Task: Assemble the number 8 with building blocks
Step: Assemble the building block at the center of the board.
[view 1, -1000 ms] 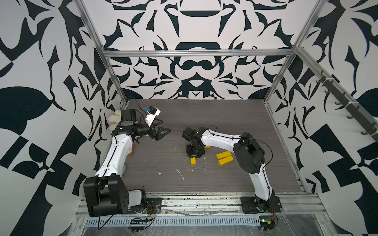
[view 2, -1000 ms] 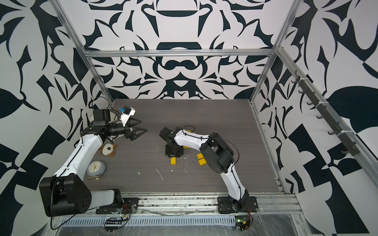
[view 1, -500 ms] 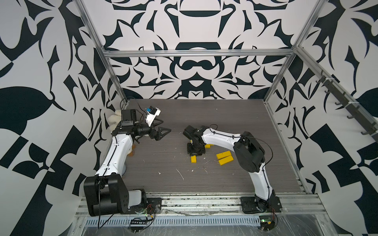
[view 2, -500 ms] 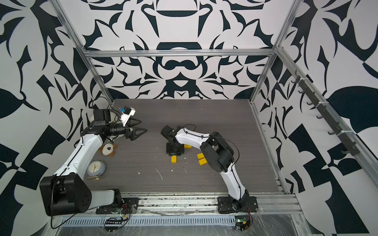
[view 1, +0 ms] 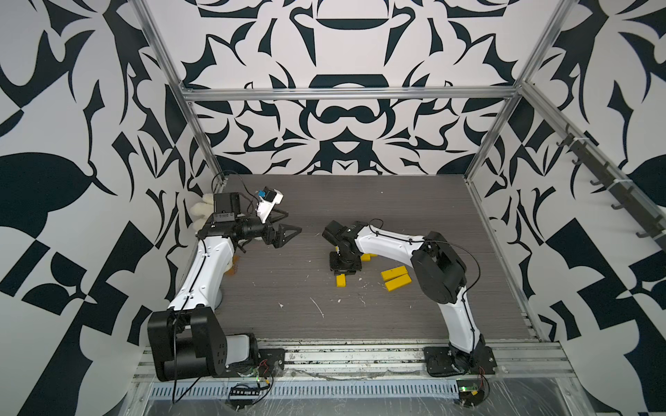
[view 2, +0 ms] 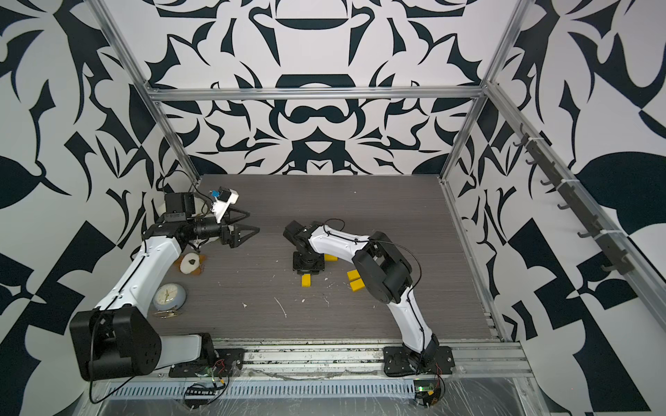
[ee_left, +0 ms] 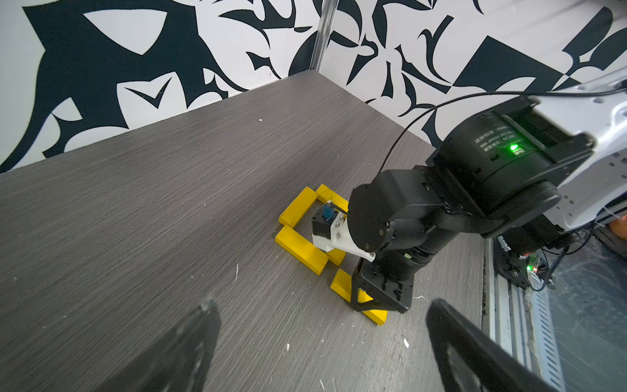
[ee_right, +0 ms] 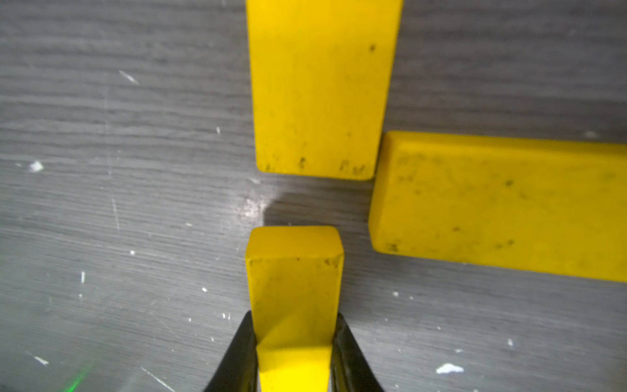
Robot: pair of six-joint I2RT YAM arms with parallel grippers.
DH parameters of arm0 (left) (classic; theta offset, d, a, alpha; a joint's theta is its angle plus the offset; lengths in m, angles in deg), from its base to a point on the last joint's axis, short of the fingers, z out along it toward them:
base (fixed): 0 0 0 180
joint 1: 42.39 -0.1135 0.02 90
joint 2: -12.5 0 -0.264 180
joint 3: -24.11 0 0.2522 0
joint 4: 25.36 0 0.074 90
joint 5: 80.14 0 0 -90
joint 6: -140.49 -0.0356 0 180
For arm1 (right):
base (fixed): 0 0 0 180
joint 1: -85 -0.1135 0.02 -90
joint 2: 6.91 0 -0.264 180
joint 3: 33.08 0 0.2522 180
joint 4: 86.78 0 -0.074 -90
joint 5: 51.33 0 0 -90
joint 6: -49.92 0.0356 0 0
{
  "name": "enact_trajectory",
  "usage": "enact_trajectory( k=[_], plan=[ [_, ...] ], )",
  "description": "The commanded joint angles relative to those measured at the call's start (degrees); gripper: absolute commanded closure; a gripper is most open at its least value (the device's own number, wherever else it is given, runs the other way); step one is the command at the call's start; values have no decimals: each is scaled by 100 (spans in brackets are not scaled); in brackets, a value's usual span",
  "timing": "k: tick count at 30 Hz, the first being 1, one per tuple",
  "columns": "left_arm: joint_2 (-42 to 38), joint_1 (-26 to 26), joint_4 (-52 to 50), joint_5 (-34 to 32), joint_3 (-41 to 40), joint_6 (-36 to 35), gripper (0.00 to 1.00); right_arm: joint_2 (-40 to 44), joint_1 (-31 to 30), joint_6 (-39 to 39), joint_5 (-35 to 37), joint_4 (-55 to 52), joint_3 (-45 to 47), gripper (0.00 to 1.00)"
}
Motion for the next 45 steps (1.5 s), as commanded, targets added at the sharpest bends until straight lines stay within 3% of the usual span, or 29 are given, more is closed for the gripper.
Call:
enact_trajectory(
  k=[1, 19, 27, 45],
  plan=[
    [-97, -29, -4, 139, -35, -10, 1, -152, 33, -35, 204, -18, -39, 100],
    [-131, -21, -6, 143, -50, -15, 1, -190, 49, -42, 333, -130, 20, 100],
    [-133, -27, 0, 167, -37, -15, 1, -352, -190, 98, 1146, -637, -228, 100],
    [-201, -39, 3, 136, -94, -17, 1, -456, -246, 501, 1129, -419, -257, 100]
  ],
)
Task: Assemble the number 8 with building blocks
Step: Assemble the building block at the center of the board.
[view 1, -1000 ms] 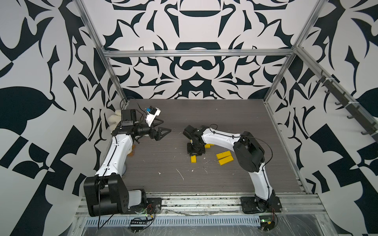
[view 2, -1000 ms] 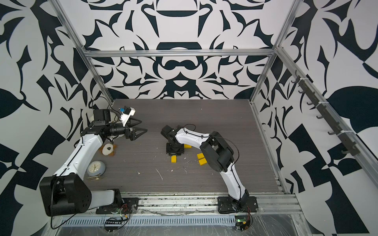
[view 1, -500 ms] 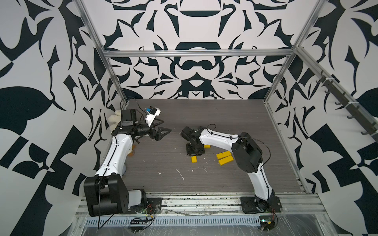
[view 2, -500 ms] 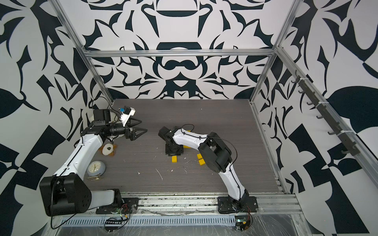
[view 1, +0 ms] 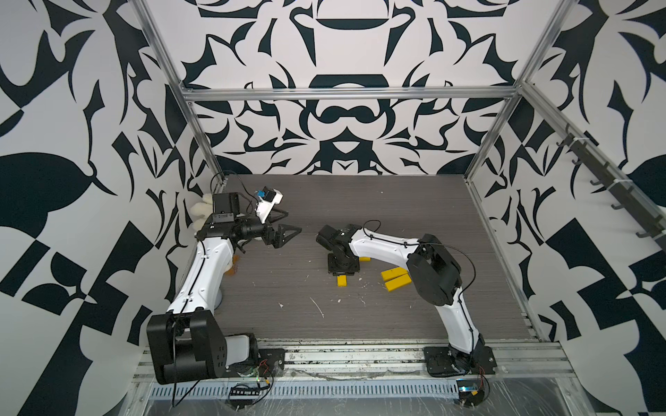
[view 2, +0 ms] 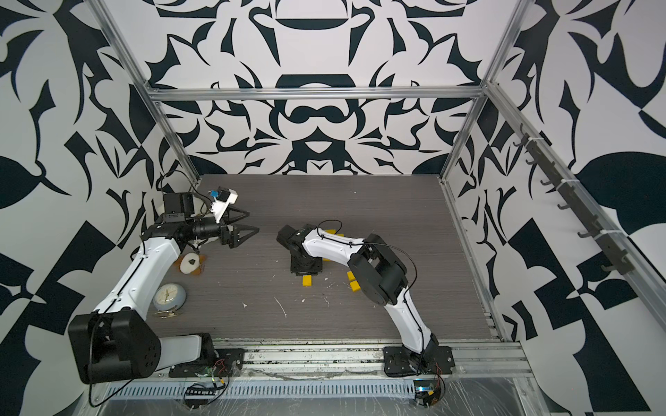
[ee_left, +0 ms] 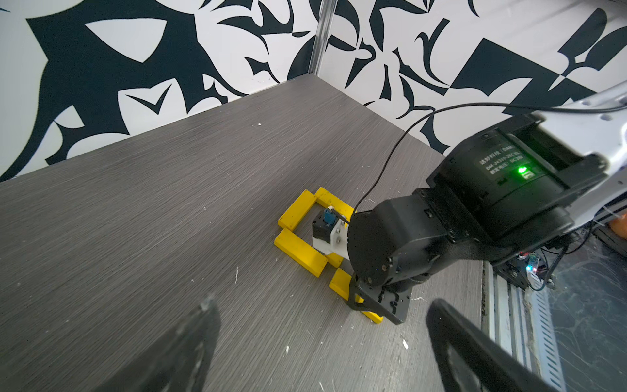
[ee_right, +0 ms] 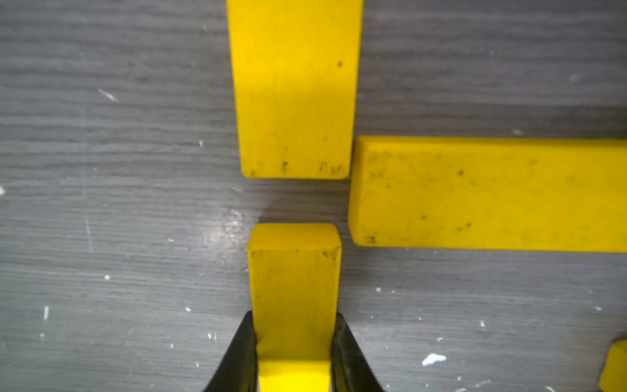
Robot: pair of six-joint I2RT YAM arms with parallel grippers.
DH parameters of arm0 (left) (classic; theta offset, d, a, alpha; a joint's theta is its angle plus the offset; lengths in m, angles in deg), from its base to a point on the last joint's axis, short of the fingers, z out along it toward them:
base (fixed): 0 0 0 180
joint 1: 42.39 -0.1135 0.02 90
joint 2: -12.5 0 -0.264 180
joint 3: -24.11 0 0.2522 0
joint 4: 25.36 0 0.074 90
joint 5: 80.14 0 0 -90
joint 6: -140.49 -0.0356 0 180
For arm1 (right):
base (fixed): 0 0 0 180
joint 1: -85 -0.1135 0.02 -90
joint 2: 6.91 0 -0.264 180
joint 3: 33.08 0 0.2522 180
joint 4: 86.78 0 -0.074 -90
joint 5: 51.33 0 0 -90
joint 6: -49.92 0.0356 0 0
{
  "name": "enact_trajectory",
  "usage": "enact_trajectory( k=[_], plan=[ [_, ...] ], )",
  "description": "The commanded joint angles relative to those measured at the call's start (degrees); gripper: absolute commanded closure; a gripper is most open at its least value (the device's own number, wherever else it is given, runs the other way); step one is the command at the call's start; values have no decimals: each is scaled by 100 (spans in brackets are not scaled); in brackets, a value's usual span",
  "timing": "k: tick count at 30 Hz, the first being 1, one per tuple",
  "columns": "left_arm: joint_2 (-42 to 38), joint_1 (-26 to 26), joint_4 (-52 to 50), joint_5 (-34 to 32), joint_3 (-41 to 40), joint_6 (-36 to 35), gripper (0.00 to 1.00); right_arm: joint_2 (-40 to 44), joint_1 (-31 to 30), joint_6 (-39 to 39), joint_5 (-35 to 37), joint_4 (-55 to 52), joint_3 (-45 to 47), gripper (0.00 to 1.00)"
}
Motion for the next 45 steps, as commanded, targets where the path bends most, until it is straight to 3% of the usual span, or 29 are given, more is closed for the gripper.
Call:
enact_trajectory(
  k=[1, 45],
  plan=[
    [-113, -32, 6, 102, -83, -13, 0, -302, 25, 109, 272, -118, -5, 100],
    [-351, -64, 62, 126, -131, 14, 1, -188, 81, -129, 419, -201, -290, 100]
  ],
)
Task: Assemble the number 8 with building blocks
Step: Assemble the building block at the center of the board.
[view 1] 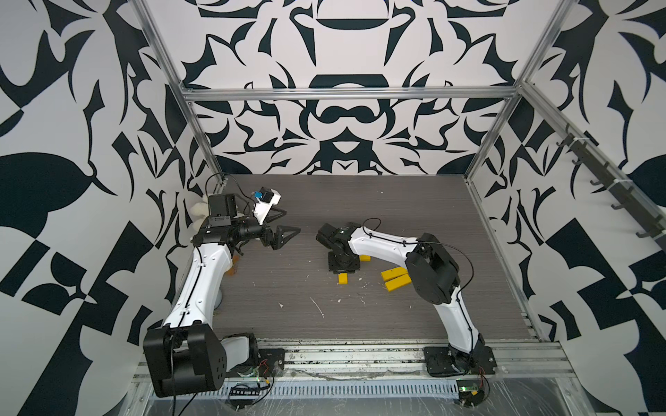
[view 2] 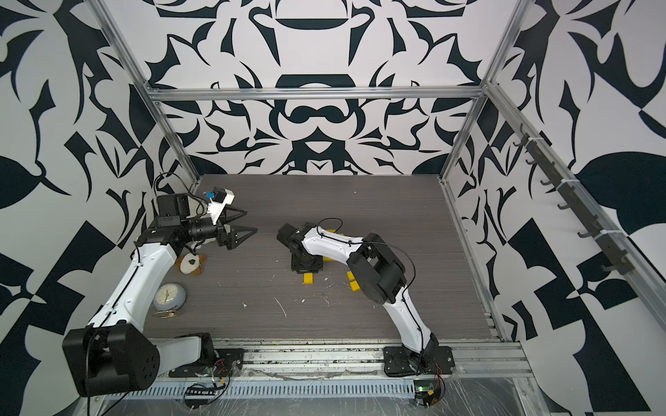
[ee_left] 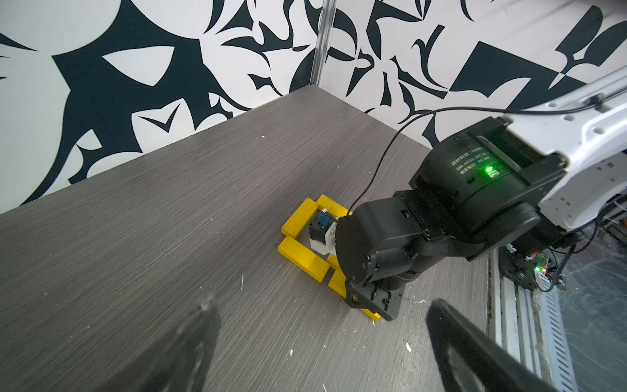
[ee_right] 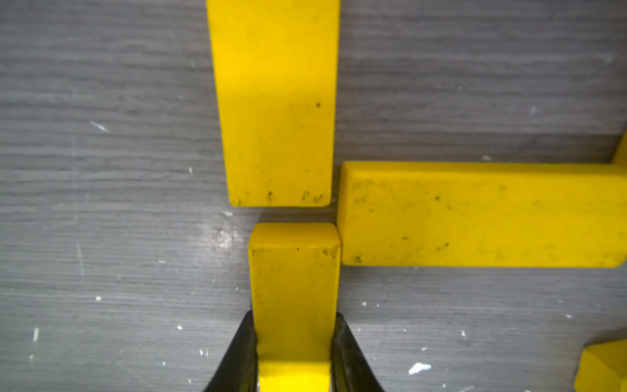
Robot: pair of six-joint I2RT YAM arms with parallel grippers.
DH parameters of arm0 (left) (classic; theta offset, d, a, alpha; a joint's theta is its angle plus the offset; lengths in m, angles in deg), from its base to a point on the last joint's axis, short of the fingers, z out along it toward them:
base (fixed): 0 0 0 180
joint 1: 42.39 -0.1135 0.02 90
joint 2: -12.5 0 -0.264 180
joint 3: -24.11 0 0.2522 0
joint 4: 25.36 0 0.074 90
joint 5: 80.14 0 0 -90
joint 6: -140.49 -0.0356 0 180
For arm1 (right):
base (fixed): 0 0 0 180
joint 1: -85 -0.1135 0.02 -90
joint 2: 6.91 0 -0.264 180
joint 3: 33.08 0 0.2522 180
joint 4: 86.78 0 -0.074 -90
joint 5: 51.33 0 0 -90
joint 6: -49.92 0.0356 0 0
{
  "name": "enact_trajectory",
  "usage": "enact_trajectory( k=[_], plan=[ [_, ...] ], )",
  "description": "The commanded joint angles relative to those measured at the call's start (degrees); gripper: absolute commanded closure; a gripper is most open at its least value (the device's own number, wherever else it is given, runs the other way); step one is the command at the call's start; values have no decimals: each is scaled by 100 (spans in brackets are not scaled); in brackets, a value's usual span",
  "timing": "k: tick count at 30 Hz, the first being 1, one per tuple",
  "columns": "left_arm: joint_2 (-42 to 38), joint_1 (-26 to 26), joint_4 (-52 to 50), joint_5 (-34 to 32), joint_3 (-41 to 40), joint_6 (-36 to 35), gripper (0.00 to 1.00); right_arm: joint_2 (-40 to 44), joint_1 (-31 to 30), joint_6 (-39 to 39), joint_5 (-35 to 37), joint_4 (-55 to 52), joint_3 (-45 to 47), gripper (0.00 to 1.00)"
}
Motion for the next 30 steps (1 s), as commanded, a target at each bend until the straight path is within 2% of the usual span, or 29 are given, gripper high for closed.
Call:
enact_trajectory(
  k=[1, 30],
  plan=[
    [8, -28, 0, 119, -63, 13, 1, -85, 32, -63, 257, -62, -110, 100],
    [-36, -41, 12, 147, -74, 7, 0, 14, -58, -67, 365, -146, -254, 100]
  ],
)
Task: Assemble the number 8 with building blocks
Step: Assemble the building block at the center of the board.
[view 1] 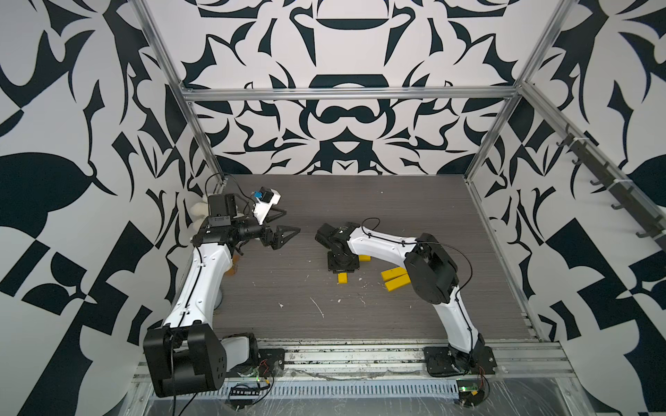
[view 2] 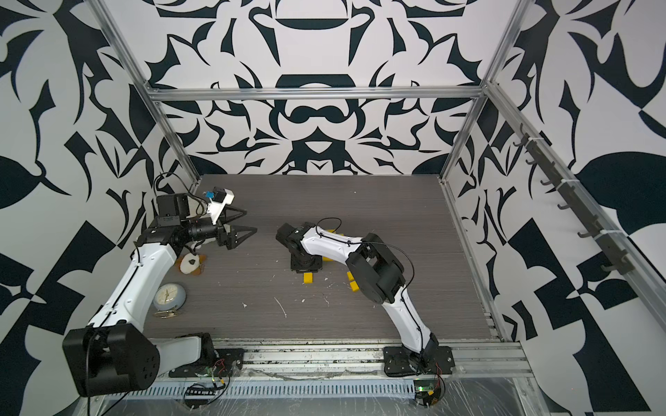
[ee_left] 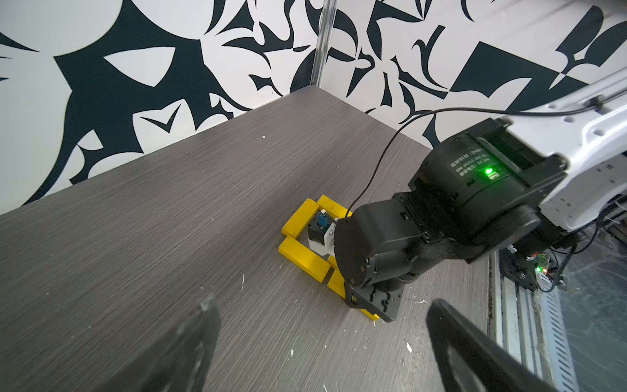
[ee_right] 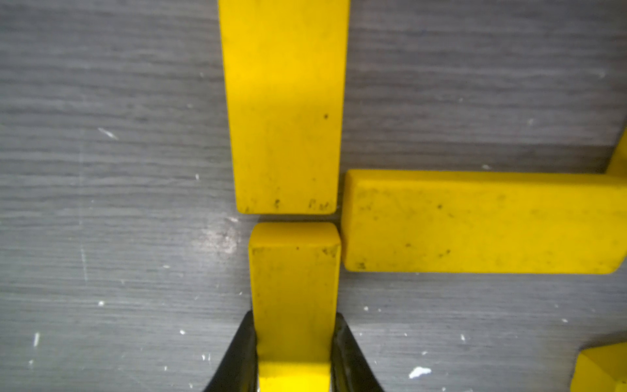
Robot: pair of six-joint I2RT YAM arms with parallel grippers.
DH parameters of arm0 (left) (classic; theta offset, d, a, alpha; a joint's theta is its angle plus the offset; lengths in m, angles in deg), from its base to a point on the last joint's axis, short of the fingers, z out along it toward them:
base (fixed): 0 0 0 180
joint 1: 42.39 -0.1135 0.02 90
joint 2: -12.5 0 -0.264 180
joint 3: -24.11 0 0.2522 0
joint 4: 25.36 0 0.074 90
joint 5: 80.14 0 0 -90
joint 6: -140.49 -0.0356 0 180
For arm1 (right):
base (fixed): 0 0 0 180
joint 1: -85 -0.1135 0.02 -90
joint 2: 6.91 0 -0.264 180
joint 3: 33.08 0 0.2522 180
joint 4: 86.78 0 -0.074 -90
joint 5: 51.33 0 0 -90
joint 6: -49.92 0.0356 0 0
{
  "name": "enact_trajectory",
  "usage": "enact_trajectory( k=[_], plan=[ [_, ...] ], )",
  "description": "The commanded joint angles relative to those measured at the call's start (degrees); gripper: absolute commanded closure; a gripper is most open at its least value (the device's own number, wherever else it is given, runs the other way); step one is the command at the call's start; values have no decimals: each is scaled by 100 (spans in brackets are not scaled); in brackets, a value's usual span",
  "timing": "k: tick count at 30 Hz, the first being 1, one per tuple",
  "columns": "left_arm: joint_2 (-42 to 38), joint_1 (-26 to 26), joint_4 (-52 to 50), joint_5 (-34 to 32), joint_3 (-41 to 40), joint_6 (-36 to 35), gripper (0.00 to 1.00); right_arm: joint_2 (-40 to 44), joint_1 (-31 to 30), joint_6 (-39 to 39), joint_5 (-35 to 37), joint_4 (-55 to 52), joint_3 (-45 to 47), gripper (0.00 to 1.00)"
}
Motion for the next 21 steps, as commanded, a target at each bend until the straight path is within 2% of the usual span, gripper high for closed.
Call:
enact_trajectory(
  k=[1, 11, 21],
  plan=[
    [-36, -25, 3, 147, -77, 9, 1, 86, -31, -31, 303, -136, -175, 100],
    [-18, -23, 1, 160, -64, 12, 1, 146, -125, -37, 381, -196, -199, 100],
    [-45, -28, 0, 161, -72, 11, 1, 204, -70, 59, 75, -131, -281, 100]
  ],
)
